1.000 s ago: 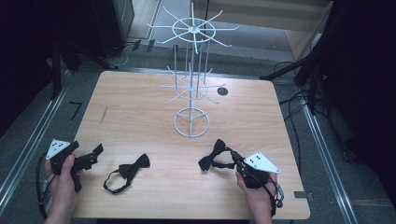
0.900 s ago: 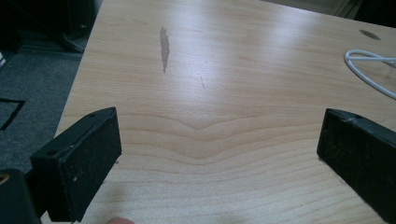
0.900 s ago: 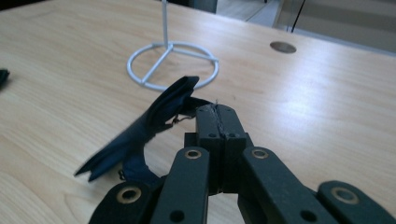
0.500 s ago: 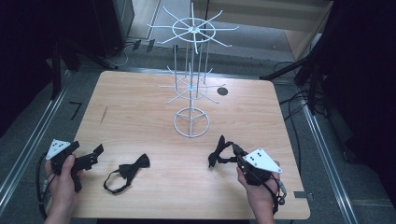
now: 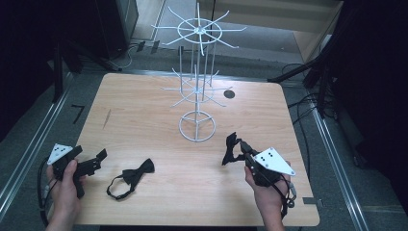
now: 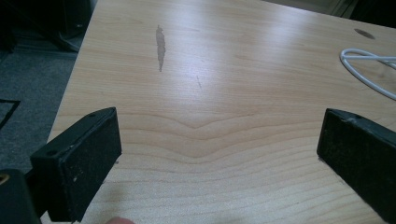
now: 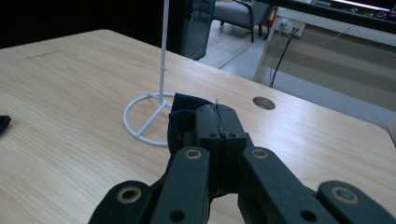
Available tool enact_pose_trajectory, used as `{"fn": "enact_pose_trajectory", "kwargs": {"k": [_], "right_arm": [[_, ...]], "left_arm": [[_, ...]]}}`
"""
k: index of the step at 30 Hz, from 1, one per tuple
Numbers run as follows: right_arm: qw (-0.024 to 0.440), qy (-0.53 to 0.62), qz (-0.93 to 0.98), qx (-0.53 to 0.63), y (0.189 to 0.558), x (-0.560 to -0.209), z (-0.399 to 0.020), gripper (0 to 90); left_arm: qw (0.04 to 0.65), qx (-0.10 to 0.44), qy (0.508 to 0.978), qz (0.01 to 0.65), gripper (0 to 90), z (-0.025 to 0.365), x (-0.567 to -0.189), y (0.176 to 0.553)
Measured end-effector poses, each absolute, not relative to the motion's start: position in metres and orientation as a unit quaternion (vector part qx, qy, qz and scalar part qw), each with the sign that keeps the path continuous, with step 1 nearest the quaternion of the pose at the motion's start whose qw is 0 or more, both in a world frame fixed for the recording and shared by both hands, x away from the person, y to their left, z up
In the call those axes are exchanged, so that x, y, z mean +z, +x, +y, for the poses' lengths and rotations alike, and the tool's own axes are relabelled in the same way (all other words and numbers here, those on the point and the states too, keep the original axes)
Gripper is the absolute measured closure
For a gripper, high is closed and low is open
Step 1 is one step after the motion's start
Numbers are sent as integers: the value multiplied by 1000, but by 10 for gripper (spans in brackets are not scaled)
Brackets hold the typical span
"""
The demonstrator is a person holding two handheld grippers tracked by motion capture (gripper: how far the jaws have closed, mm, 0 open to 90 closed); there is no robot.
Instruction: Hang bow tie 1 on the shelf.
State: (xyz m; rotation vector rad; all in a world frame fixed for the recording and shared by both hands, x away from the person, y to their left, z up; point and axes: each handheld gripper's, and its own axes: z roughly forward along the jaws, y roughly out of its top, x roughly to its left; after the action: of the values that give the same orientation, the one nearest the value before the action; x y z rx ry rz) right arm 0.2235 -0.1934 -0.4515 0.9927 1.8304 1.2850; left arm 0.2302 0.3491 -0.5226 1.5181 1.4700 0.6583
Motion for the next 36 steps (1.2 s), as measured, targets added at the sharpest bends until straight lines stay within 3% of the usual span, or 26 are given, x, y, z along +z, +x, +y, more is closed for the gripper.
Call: {"fn": "enact_pose_trajectory", "kwargs": {"k": [36], "right_arm": [[355,343,696,521,250,-398,-166,900]], "left_arm": [[450,263,612,595,2,350,-523,230]]}}
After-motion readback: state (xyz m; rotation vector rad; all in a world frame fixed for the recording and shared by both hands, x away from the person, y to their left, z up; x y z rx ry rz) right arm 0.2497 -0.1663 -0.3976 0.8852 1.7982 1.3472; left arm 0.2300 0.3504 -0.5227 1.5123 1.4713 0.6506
